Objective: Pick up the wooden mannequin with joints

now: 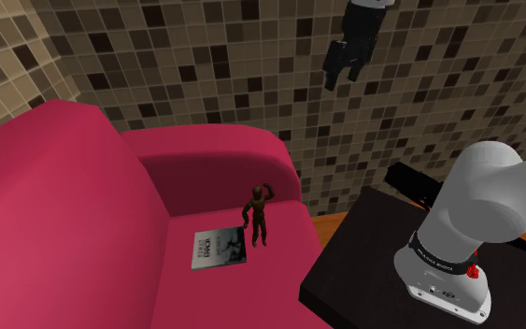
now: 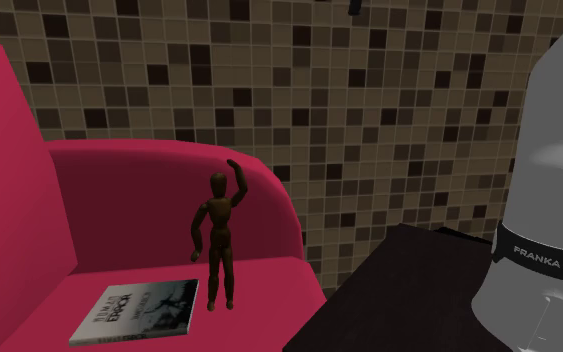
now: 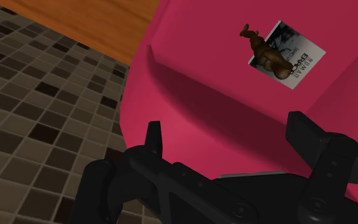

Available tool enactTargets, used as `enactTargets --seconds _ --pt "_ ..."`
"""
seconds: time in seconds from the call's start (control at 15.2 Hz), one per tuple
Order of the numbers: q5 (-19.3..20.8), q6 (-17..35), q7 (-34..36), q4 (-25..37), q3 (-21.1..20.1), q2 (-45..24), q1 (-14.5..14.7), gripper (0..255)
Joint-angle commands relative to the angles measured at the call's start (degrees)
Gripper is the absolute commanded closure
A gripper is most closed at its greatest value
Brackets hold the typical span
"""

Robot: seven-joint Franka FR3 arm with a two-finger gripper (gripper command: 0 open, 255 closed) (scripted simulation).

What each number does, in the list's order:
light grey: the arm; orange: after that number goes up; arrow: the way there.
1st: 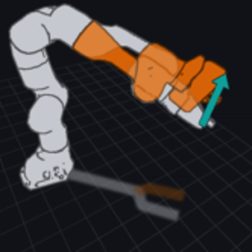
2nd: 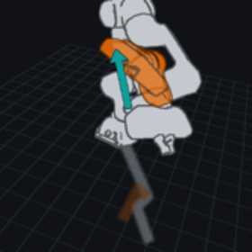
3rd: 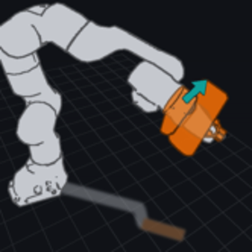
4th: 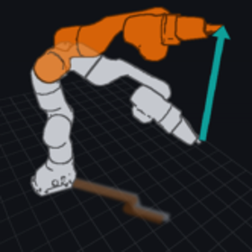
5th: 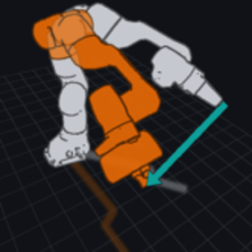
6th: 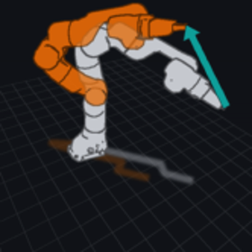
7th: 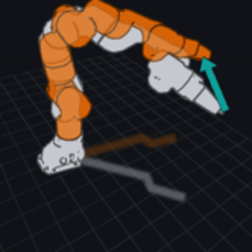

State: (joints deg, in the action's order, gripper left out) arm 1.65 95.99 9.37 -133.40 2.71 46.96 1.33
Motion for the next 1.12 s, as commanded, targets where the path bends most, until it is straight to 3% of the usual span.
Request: enactTargets --seconds 0.0,0.53,1.06 --pt "0.0 0.0 0.0 0.0 0.0 0.0 0.0 0" --pt "-2.4 9.6 11.4 -3.9 -7.7 -9.8 0.3 0" --pt "-2.8 18.6 23.1 -2.8 -14.7 -24.3 0.1 0"
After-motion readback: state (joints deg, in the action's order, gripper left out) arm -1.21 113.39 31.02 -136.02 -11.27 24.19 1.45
